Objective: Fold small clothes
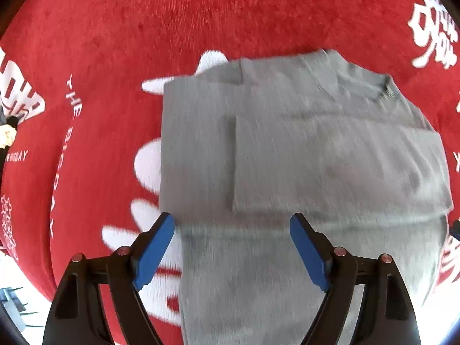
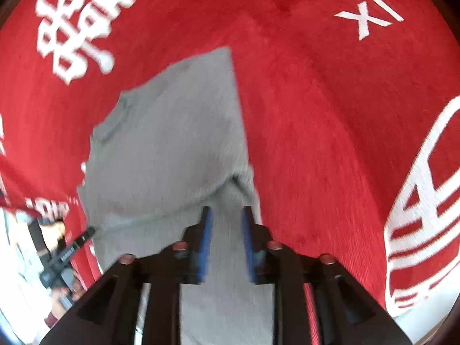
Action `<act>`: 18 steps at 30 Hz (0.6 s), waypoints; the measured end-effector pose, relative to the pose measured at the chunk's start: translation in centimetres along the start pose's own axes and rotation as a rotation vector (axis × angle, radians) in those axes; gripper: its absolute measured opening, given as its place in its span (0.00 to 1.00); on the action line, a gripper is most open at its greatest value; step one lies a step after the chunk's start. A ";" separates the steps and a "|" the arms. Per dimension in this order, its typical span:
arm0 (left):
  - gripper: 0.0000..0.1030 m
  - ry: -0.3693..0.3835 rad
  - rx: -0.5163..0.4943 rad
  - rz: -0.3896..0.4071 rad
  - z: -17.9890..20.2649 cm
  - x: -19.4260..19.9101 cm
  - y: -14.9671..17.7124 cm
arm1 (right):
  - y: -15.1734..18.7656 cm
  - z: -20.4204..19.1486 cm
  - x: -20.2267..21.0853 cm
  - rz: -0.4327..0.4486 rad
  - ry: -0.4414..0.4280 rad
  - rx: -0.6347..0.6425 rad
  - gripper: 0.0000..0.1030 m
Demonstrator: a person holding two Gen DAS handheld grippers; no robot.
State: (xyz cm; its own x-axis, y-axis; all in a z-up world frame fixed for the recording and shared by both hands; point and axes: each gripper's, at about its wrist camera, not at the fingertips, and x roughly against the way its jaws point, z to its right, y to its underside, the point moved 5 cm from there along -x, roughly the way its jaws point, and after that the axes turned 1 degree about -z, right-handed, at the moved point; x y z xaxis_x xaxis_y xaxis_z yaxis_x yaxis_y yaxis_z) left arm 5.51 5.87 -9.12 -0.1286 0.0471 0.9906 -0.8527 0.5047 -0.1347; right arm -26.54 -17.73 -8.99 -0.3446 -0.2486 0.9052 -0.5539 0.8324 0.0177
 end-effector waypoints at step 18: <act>0.81 0.074 -0.054 -0.154 7.2 3.2 8.2 | 8.9 -3.5 -1.4 -0.155 0.065 0.184 0.48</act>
State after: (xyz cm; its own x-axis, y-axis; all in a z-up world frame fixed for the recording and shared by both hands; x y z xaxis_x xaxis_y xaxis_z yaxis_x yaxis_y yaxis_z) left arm -5.57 3.99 -7.20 0.0413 0.0282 0.9987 -0.8308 0.5563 0.0186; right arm -28.37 -8.26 -8.60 -0.1981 -0.3289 0.9233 -0.7270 0.6812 0.0867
